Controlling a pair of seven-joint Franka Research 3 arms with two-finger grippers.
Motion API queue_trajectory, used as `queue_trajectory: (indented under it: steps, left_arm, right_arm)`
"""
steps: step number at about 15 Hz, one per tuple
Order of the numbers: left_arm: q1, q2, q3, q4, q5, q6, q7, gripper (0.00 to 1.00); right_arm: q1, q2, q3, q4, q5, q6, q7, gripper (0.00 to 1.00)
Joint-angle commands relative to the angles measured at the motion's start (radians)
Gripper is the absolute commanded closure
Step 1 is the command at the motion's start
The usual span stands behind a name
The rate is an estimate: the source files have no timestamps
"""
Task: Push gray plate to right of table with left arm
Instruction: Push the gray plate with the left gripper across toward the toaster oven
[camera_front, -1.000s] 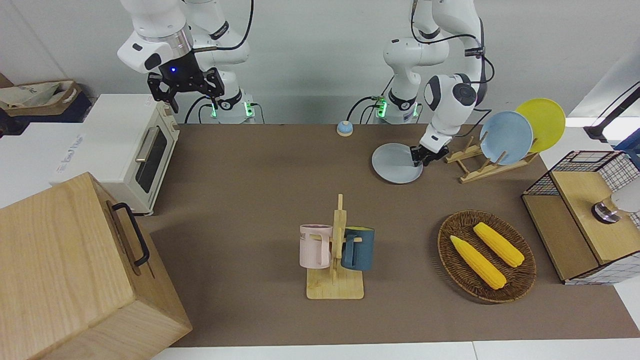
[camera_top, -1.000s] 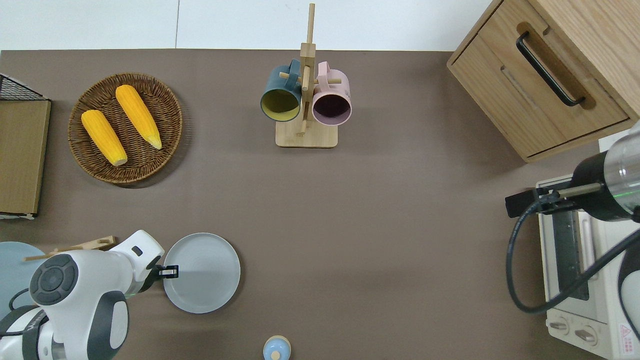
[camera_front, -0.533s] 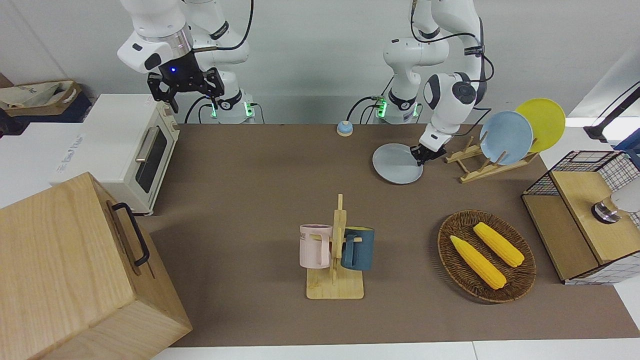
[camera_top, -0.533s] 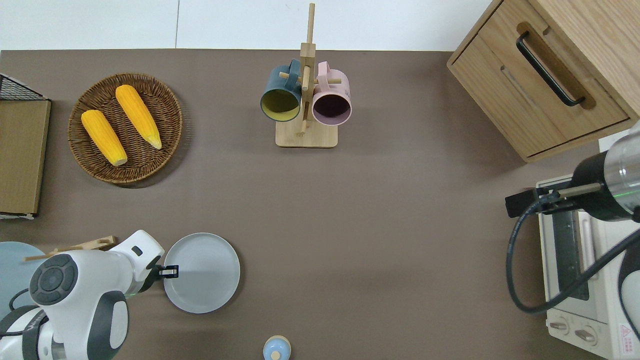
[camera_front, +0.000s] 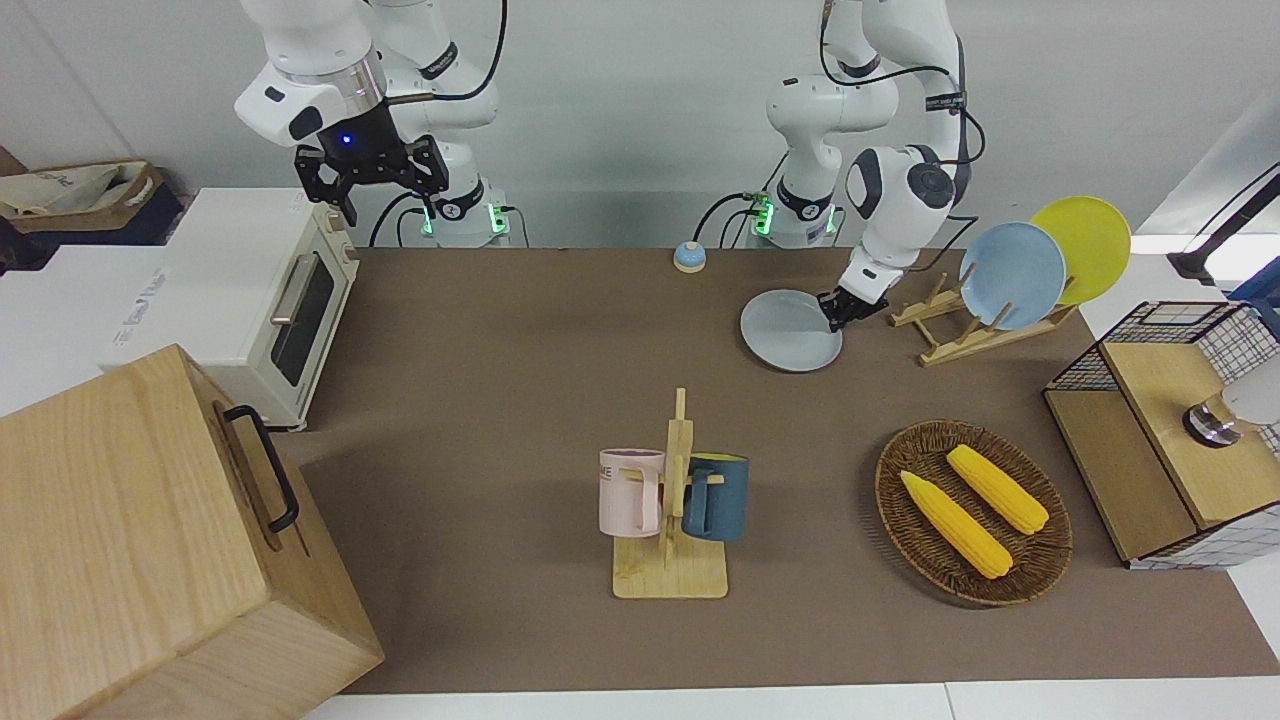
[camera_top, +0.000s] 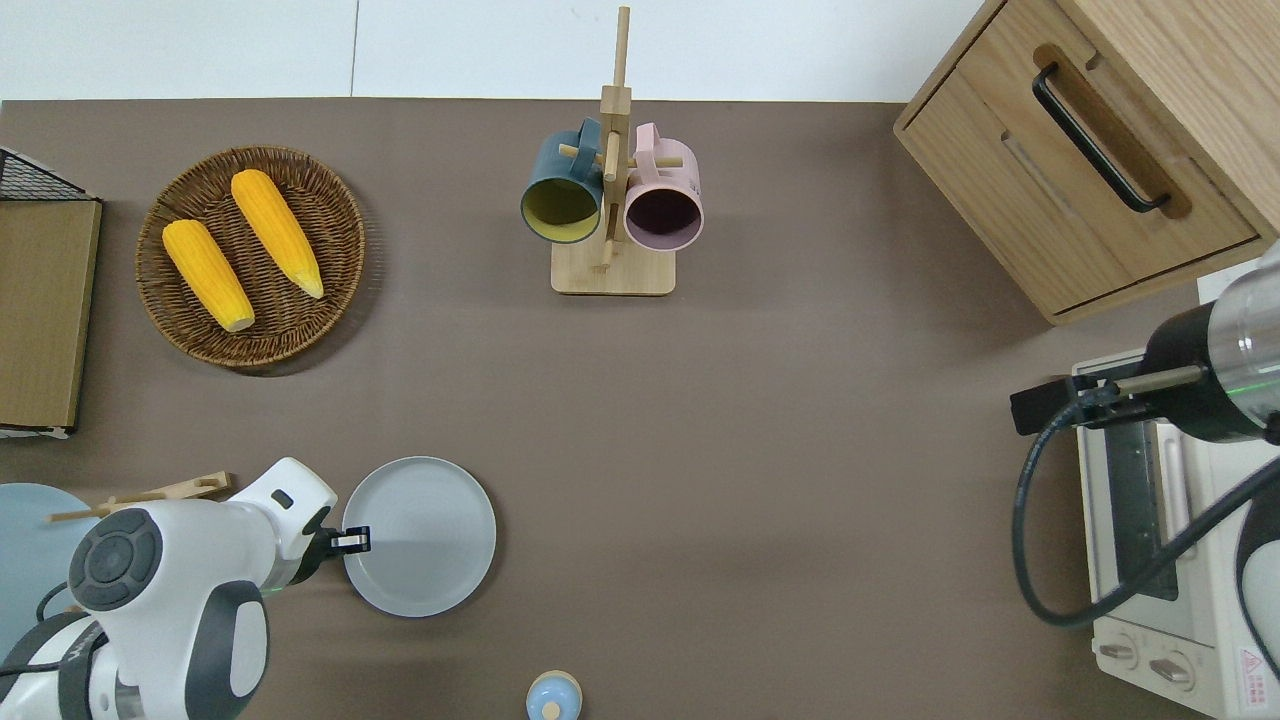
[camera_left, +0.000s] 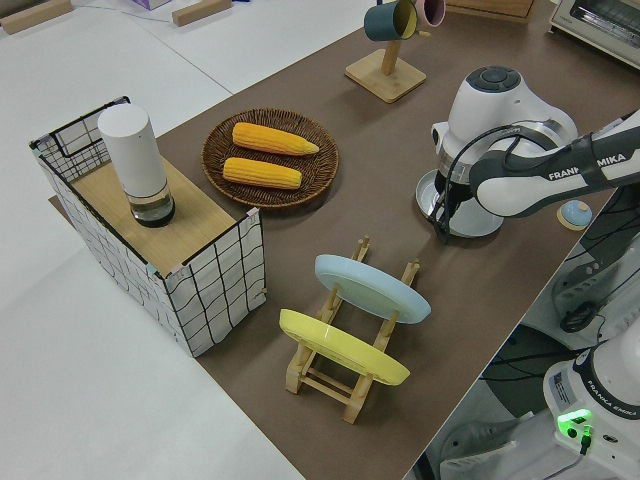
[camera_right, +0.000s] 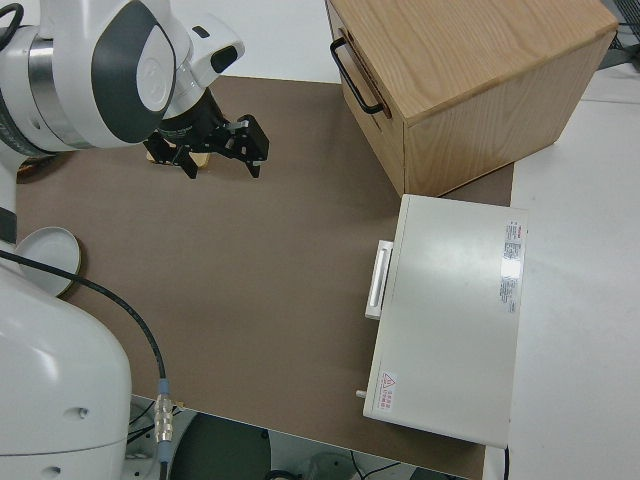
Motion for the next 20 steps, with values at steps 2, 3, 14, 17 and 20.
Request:
queue_trajectory:
  steps: [2,3,14,17,20]
  left_arm:
    - [-0.118,0.032,0.003,0.02,-0.019,0.023,-0.156,1.0]
    - [-0.141,0.032,0.004,0.022,-0.019,0.023,-0.192,1.0]
    - [-0.416,0.201,0.001,0.189,-0.014,0.041,-0.59,1.0]
    - [-0.461,0.245,-0.007,0.234,-0.013,0.064,-0.67,1.0]
    - [-0.496,0.305,-0.033,0.295,-0.005,0.066,-0.753,1.0]
  right_arm:
    - [-0.02,-0.003,0.015,0.008,0.01,-0.014,0.002,0.017]
    - [-0.02,-0.003,0.015,0.008,0.01,-0.014,0.002,0.017]
    - [-0.02,-0.003,0.013,0.008,0.01,-0.014,0.002,0.017]
    - [-0.02,-0.003,0.013,0.008,0.01,-0.014,0.002,0.017]
    - [-0.02,-0.003,0.015,0.008,0.01,-0.014,0.002,0.017]
